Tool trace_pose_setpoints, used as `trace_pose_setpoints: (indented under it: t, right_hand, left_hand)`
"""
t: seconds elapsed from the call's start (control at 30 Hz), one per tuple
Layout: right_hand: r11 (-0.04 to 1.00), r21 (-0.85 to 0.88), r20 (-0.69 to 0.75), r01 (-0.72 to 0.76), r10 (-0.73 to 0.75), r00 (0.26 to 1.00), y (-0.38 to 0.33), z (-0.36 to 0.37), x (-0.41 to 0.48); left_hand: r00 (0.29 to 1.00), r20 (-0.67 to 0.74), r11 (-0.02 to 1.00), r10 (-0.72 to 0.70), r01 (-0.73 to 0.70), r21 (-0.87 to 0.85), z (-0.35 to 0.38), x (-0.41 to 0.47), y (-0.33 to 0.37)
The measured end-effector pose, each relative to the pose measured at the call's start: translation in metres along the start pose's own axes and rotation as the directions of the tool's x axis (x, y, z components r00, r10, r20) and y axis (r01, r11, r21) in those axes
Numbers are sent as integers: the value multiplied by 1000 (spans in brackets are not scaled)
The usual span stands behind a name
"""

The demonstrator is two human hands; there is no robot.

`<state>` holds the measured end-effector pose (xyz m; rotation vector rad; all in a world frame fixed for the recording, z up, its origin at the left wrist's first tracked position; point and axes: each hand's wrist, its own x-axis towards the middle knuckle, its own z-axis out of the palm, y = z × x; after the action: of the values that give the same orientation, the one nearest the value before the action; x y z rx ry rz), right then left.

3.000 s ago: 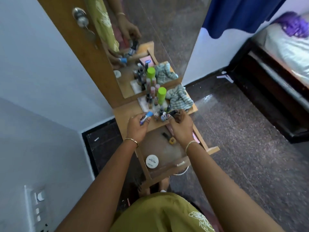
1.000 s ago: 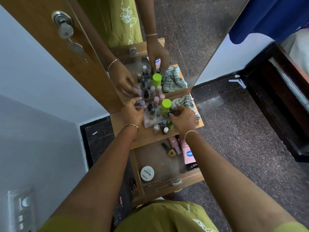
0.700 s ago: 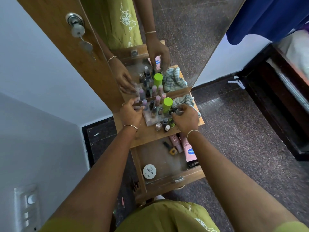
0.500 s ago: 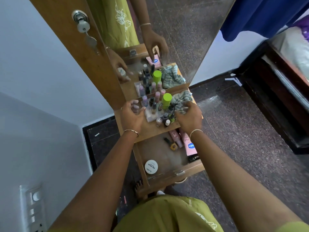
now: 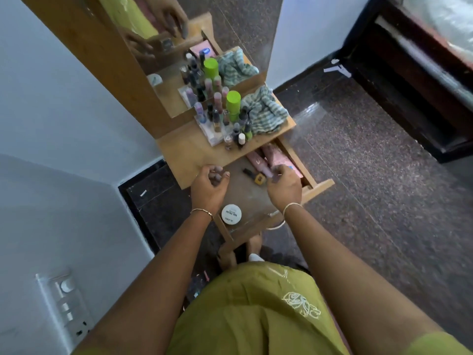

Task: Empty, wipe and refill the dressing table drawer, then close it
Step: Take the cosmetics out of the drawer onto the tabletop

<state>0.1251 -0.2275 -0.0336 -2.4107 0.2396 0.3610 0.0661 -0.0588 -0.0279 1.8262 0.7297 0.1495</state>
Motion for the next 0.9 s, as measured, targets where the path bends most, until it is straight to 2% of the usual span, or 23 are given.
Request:
trace_pose_setpoints:
  t: [0.1, 0.27, 0.4, 0.57, 0.73, 0.9]
  right_hand:
    - [995, -91, 64, -38, 44, 997, 18, 12, -10]
    - [974, -224, 139, 39, -8, 990, 36, 20, -6]
    - [921, -338, 253, 192, -108, 962, 40, 29, 8]
    - [791, -452, 402, 411, -231, 886, 39, 53, 27]
    - [623, -612, 394, 487, -294, 871, 43, 78, 41]
    - [632, -629, 344, 453, -297, 891, 37, 93, 46]
  left_hand:
    - [996, 86, 1000, -23, 22, 16, 8, -10, -10]
    - [980, 198, 997, -28, 13, 76, 25, -8, -24]
    - [963, 252, 982, -99, 53, 183, 44, 2, -35]
    - [935, 309, 944, -172, 67, 322, 67, 13, -50]
    - [915, 314, 946, -254, 168, 277, 81, 22, -65]
    - [906, 288, 934, -310, 234, 271, 82, 28, -75]
